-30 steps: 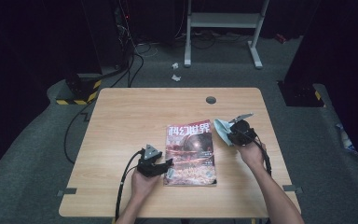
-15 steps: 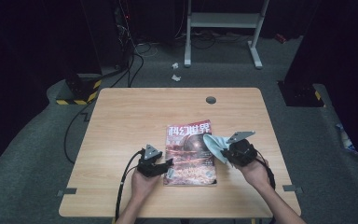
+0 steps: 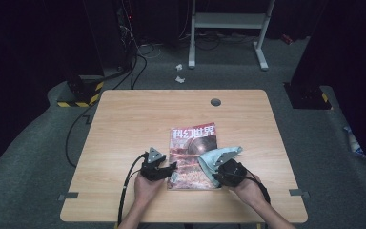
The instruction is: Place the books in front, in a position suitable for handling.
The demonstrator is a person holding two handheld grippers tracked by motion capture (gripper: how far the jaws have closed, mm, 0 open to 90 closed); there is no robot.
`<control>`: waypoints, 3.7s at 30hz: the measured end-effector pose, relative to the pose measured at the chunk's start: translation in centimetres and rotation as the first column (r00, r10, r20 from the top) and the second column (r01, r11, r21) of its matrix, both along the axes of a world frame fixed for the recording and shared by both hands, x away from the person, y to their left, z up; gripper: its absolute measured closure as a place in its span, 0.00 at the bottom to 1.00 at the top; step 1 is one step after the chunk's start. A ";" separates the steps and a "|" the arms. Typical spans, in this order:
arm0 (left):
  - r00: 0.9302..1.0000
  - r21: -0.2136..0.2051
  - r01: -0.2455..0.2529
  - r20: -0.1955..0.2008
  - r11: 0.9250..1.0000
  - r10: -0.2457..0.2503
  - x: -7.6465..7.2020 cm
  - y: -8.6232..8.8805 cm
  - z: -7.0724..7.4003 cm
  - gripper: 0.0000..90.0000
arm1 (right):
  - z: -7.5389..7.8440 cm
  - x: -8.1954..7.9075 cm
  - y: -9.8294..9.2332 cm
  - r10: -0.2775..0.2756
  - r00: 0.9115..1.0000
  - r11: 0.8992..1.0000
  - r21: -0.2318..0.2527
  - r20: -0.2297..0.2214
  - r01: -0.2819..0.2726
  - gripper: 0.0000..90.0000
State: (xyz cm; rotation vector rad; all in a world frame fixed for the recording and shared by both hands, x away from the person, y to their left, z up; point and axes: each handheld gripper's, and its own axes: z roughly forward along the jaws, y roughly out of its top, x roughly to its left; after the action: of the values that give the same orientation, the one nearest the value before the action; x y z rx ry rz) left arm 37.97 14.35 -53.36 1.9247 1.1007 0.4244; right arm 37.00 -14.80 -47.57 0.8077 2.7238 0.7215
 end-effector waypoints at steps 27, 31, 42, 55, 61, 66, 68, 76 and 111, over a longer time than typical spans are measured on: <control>1.000 -0.020 0.017 -0.006 1.000 -0.018 0.3 -0.1 0.0 0.60 | -1.7 3.8 1.6 -0.009 0.996 0.999 -0.038 0.087 0.012 0.92; 1.000 -0.012 0.007 -0.017 1.000 -0.007 0.8 -0.6 0.2 0.61 | -1.9 5.1 1.1 -0.037 0.995 0.999 -0.017 0.097 0.039 0.93; 1.000 -0.030 0.015 -0.008 0.999 -0.015 2.3 -0.7 0.0 0.61 | -1.8 8.1 0.8 -0.109 0.991 0.994 -0.005 0.074 0.110 0.94; 1.000 -0.030 0.018 -0.007 0.999 -0.018 2.3 -0.7 0.0 0.61 | -1.0 1.4 2.8 0.074 0.997 0.995 -0.071 -0.035 -0.076 0.93; 1.000 -0.031 0.016 -0.007 0.999 -0.016 2.3 -0.7 0.0 0.61 | -0.9 3.0 1.4 -0.013 0.998 0.999 -0.053 -0.069 0.010 0.93; 1.000 -0.029 0.017 -0.006 0.999 -0.017 2.3 -0.7 0.0 0.60 | -0.9 3.8 0.8 -0.081 0.992 0.996 -0.037 -0.094 0.078 0.93; 1.000 -0.029 0.017 -0.007 0.999 -0.017 2.3 -0.7 0.0 0.60 | -0.9 3.1 2.0 -0.038 0.994 0.999 -0.032 -0.104 0.034 0.93; 1.000 -0.029 0.015 -0.006 0.999 -0.015 2.3 -0.7 0.0 0.60 | -1.1 1.2 6.1 0.123 0.984 0.992 0.004 -0.128 -0.124 0.93; 0.999 -0.073 0.002 -0.051 0.997 -0.005 2.5 0.2 0.1 0.71 | -0.3 1.0 4.6 0.019 0.995 1.000 0.014 -0.102 -0.017 0.71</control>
State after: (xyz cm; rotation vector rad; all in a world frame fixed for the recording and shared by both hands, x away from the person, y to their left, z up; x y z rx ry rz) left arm 40.50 14.60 -53.27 1.8824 1.1306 0.3301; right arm 37.98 -10.16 -47.89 0.8466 2.8235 0.7220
